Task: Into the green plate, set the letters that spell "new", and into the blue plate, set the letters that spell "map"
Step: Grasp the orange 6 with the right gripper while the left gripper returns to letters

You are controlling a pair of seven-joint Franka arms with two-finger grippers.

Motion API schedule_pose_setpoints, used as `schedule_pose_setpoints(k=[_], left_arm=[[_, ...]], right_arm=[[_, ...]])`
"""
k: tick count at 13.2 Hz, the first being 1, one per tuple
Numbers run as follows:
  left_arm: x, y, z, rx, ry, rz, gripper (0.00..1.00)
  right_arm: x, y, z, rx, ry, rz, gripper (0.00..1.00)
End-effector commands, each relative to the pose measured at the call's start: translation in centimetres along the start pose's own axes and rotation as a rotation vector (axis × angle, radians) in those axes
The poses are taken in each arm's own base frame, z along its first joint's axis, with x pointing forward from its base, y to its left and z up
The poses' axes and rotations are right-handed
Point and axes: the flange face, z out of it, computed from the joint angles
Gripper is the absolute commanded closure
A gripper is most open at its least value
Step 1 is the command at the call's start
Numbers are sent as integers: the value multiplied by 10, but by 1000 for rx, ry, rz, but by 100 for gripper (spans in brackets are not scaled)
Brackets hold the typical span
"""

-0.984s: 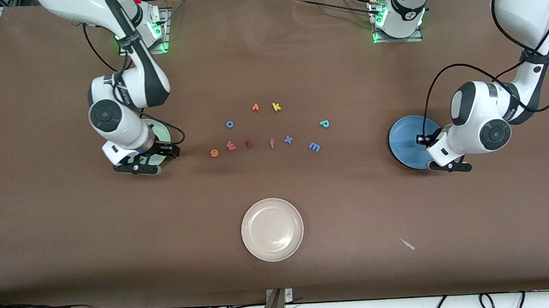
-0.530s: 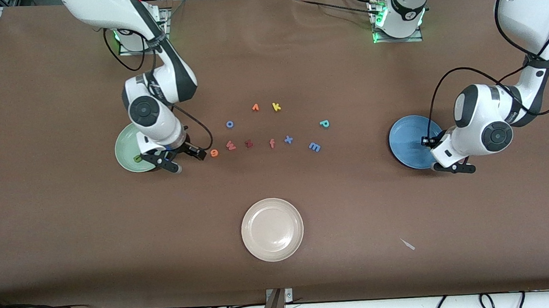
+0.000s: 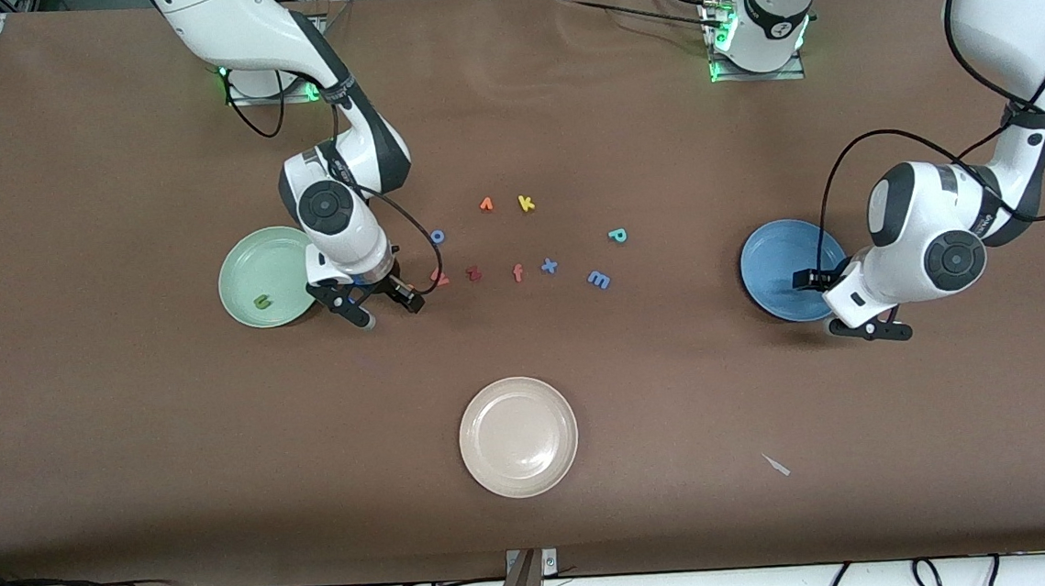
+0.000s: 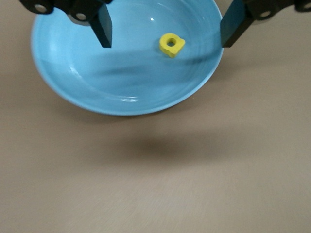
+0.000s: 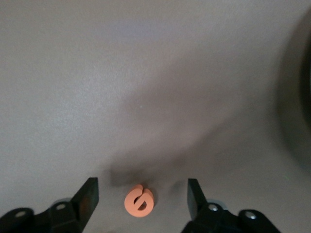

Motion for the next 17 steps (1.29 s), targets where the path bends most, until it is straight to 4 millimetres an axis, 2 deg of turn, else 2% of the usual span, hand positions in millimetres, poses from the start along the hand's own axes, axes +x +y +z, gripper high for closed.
schedule_pose_setpoints(k=[1, 3, 4, 5, 7, 9, 10, 12, 15, 17], left_arm=[[2, 25, -53, -23, -2, -21, 1], [-3, 52, -77, -31, -8, -30, 1], [-5, 69, -88, -38, 6, -38, 1], [-7, 91, -93, -70, 8, -74, 1], [-12, 133, -98, -96, 4, -122, 1], [-19, 168, -101, -108, -3, -153, 1], [-24, 187, -97, -112, -9, -162, 1], [-36, 217, -83, -118, -17, -177, 1], [-51, 251, -65, -134, -5, -210, 1], [-61, 272, -48, -140, 11, -187, 1]], right_arm=[[-4, -10, 5, 10, 1, 26, 22], [-13, -14, 10, 6, 0, 15, 24], [-14, -13, 11, 5, 0, 13, 29], [-15, -13, 14, 2, -1, 13, 37], [-21, -15, 14, -1, -2, 3, 41], [-22, -14, 16, -7, -4, 0, 60], [-21, -15, 14, -2, -3, 0, 70], [-16, -15, 8, 0, 0, -31, 83], [-8, -14, -10, -13, -7, -64, 84], [12, -8, -33, -52, -21, -111, 84]])
